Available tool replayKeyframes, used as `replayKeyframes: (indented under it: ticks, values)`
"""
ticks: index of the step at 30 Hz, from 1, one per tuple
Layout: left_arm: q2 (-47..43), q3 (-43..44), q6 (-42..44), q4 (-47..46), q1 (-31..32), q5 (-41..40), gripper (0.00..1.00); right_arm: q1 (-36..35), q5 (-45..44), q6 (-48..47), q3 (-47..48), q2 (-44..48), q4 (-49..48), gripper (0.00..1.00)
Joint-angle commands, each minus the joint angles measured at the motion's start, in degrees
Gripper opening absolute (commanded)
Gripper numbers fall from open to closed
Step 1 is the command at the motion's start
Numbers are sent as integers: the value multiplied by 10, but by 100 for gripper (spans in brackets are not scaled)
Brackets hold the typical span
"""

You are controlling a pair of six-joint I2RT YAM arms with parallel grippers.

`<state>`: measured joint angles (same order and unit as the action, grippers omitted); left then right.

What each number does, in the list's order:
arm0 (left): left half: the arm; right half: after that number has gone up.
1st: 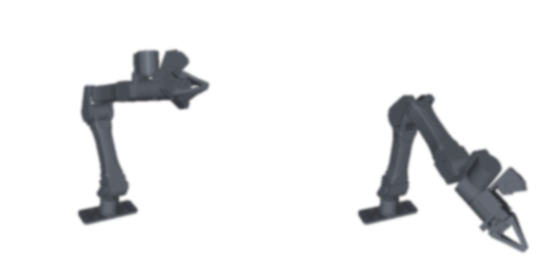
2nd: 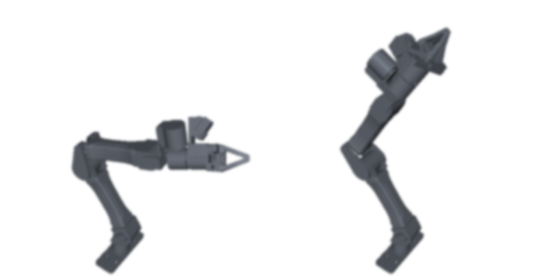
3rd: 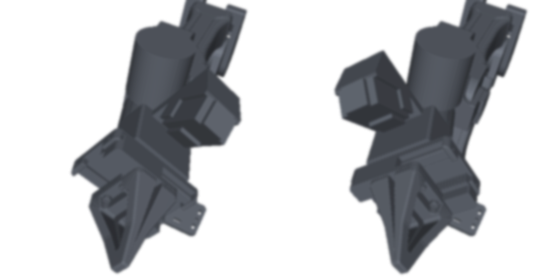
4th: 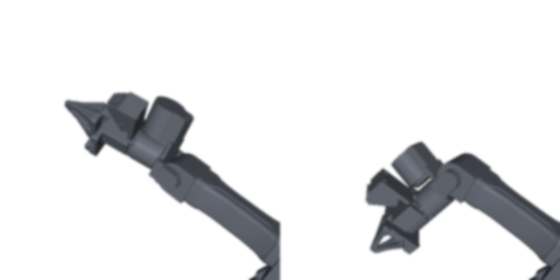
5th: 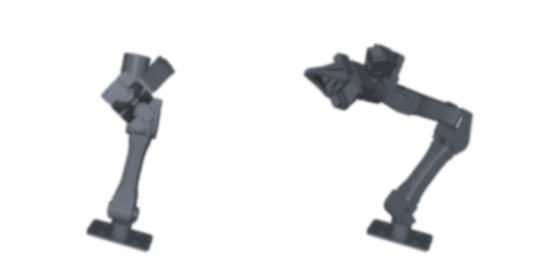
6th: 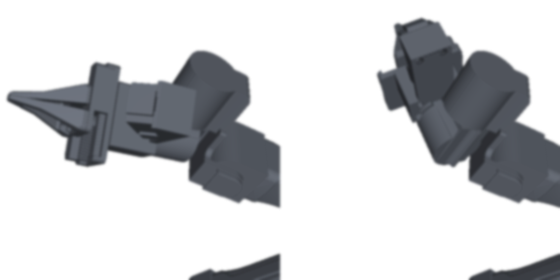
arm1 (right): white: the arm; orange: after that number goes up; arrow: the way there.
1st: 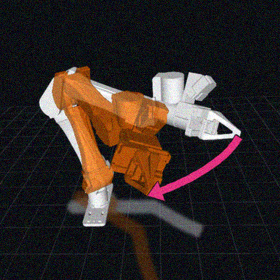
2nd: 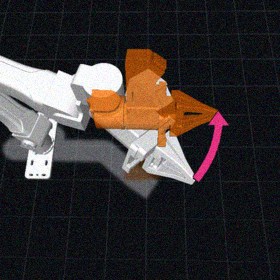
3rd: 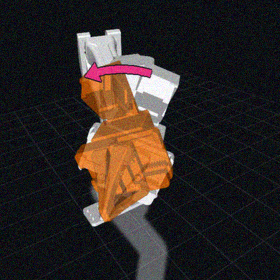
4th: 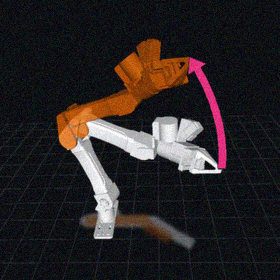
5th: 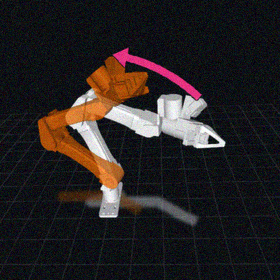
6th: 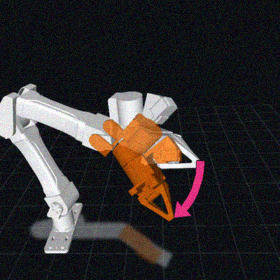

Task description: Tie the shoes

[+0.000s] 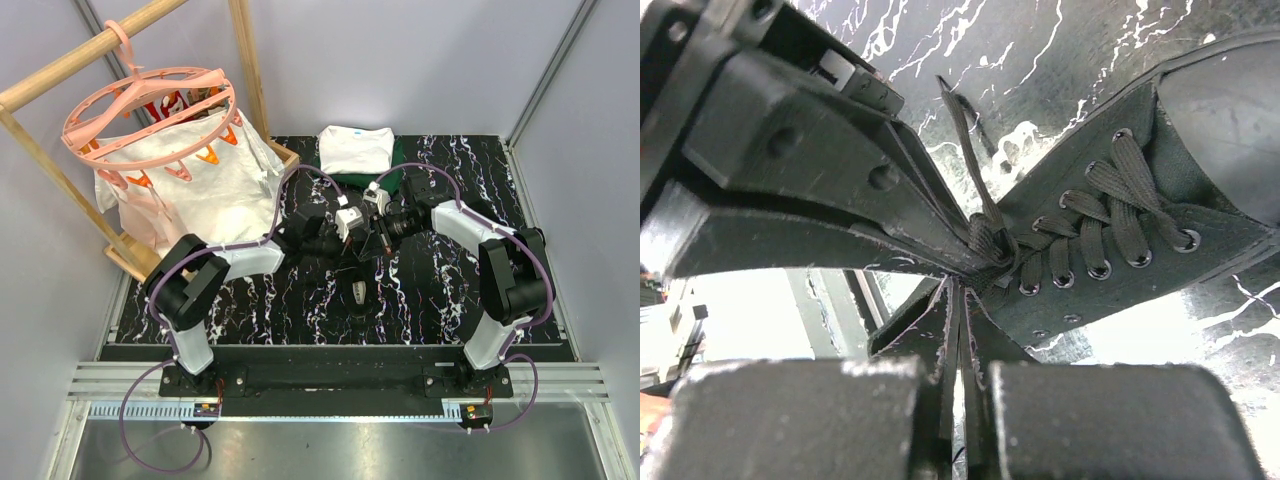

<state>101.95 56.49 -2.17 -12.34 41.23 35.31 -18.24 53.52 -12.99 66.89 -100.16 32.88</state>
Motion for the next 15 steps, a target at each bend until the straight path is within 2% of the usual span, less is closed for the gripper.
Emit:
replayKeyframes:
  ticks: [1,8,15]
  values:
    - [10,-18,-111,-136,-3,30,0,-11,19,13,-3,-3,-19,0]
    - [2,-92,-222,-271,-27,34,0,-13,15,12,-14,5,-19,0]
    - [31,-93,-279,-370,-29,63,0,-19,15,22,-14,1,-28,0]
